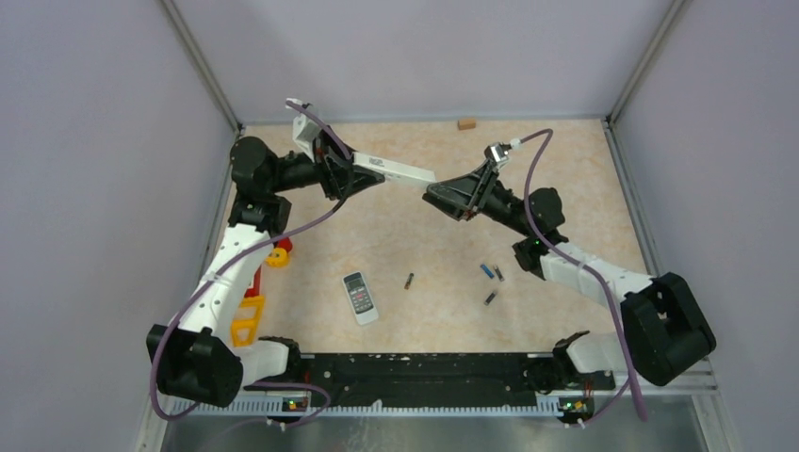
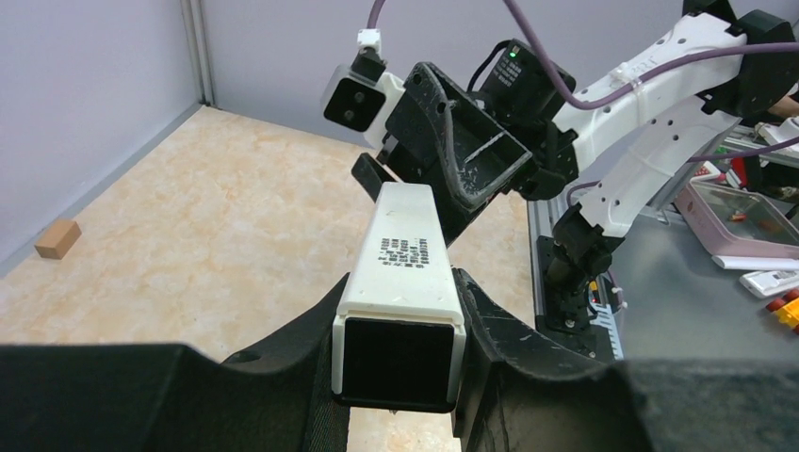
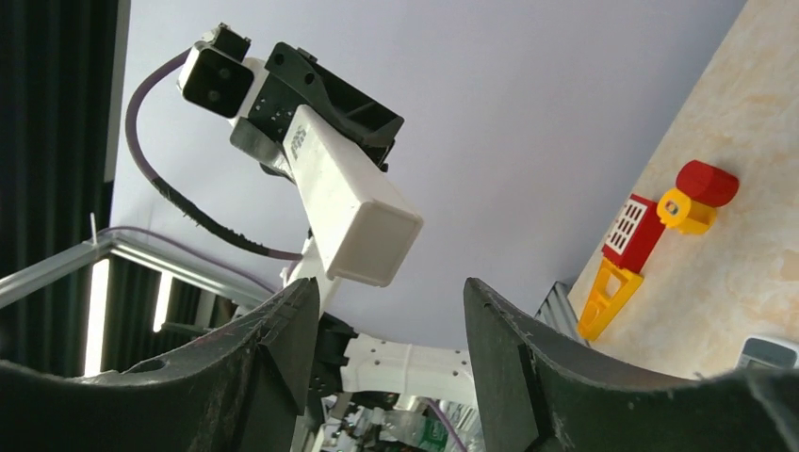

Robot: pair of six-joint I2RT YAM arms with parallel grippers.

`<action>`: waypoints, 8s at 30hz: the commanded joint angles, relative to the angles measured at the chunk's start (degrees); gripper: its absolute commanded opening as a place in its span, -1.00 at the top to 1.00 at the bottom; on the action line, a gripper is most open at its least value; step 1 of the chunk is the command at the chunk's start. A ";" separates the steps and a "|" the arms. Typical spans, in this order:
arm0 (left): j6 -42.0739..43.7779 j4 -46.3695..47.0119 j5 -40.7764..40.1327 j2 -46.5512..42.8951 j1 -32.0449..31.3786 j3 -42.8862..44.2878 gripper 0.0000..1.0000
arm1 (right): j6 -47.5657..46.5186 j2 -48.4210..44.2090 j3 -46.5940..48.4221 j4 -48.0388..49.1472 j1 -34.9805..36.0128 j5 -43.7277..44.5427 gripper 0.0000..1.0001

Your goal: Load the batteries into the remote control

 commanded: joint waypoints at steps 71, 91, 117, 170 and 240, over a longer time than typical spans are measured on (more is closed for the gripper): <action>19.36 -21.03 -1.03 5.32 0.44 -0.15 1.00 | -25.31 -1.29 -8.09 -37.27 -7.37 26.12 1.00; 13.08 -11.85 6.00 0.35 -0.08 -2.01 1.00 | -32.64 -8.81 0.41 -34.48 -6.83 4.77 -0.65; -2.38 8.00 0.45 -0.86 -1.57 -4.43 0.79 | 18.18 6.32 2.46 18.30 4.63 5.40 0.46; -27.81 12.23 -40.13 -7.61 -7.18 -16.98 1.00 | -28.85 -5.46 10.11 -24.84 8.98 21.99 -0.47; 6.86 -25.85 -53.19 -15.92 -5.01 -8.12 1.00 | -46.09 30.02 30.34 -83.52 29.06 47.55 0.79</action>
